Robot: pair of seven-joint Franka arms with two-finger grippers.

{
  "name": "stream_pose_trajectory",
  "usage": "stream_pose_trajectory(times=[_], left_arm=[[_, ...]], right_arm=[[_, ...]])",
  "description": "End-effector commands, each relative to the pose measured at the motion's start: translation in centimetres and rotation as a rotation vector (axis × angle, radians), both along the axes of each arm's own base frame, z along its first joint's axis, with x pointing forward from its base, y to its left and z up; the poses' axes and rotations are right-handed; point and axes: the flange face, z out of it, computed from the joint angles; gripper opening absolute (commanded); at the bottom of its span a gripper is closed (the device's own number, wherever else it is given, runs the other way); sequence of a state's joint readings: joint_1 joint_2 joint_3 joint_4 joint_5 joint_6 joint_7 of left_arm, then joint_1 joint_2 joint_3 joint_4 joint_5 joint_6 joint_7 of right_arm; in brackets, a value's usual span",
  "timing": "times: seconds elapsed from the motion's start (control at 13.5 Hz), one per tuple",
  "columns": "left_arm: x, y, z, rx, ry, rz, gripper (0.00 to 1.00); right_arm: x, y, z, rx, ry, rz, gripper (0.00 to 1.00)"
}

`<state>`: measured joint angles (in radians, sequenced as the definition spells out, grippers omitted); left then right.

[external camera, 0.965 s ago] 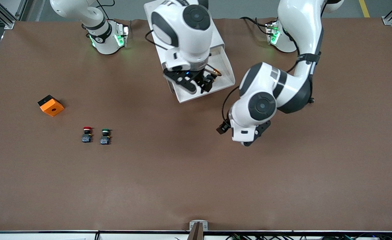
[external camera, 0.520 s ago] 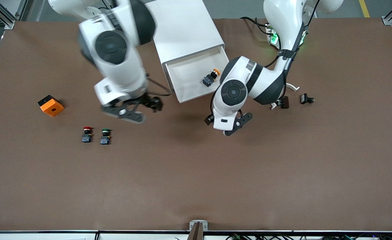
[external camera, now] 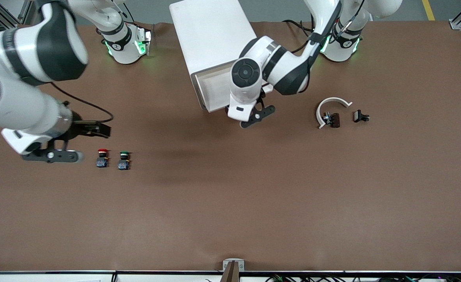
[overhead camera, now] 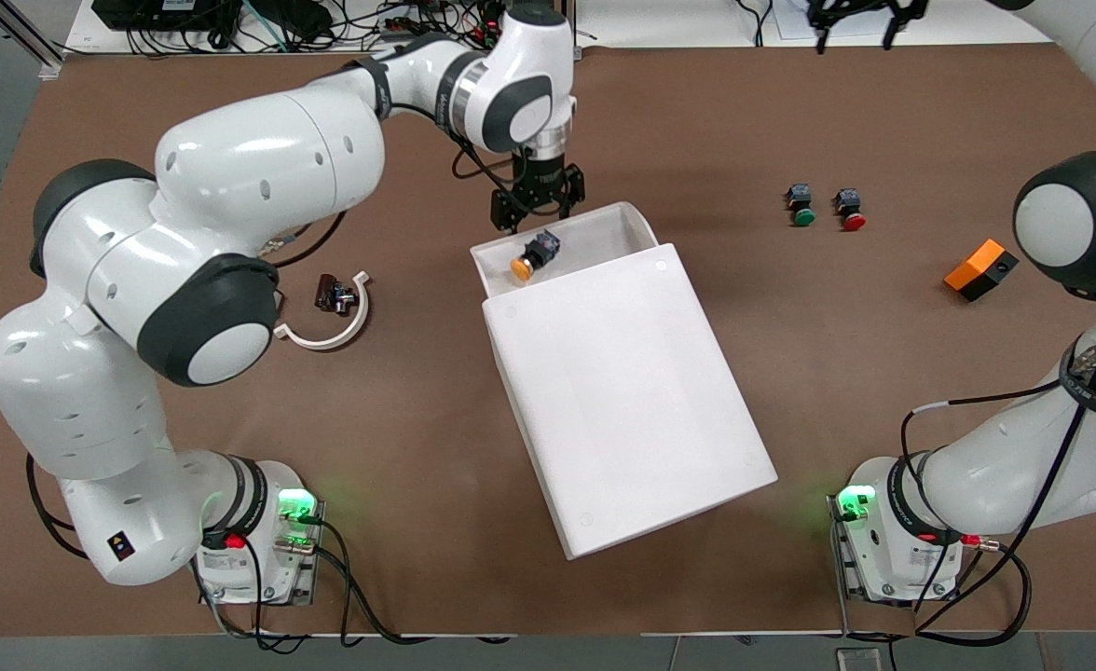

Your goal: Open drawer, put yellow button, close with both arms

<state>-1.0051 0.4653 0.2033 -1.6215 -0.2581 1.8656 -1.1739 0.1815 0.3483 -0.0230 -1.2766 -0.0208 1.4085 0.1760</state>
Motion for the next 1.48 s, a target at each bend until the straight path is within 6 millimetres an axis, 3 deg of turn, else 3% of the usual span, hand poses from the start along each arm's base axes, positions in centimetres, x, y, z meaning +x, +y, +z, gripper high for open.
stream_pose_trajectory(times=[0.0,0.22,0.45,0.59,0.82,1.04,1.34,1.41], left_arm=[[-3.5,-1.6,0.1,0.003,-0.011,-0.059,1.00],[-6.8,-3.9,0.0,0.008,0.011,-0.105,1.00],[-8.5,-4.9,-0.1,0.008,0.024,-0.119,1.00],[-9.1,-5.4,-0.3,0.008,0.032,-0.131,1.00],[-9.1,-5.8,-0.5,0.007,0.030,-0.149,1.00],[-7.3,-5.6,-0.6,0.037,-0.029,-0.199,1.00],[0.1,-0.9,1.3,0.035,-0.091,-0.197,1.00],[1.1,-0.5,1.7,0.029,-0.101,-0.186,1.00]], right_arm=[[0.0,-5.6,0.5,0.023,0.023,-0.006,1.00],[-0.2,-10.1,1.6,0.034,0.010,0.025,1.00],[-0.7,-14.9,1.5,0.052,0.036,0.052,1.00],[-0.9,-16.2,1.6,0.056,0.037,0.046,1.00],[-0.9,-16.6,1.5,0.059,0.036,0.039,1.00],[-0.8,-16.5,2.2,0.051,0.022,0.028,1.00],[-1.4,-17.7,5.2,0.052,0.003,0.008,1.00],[-1.4,-17.6,5.3,0.052,0.000,0.009,1.00]])
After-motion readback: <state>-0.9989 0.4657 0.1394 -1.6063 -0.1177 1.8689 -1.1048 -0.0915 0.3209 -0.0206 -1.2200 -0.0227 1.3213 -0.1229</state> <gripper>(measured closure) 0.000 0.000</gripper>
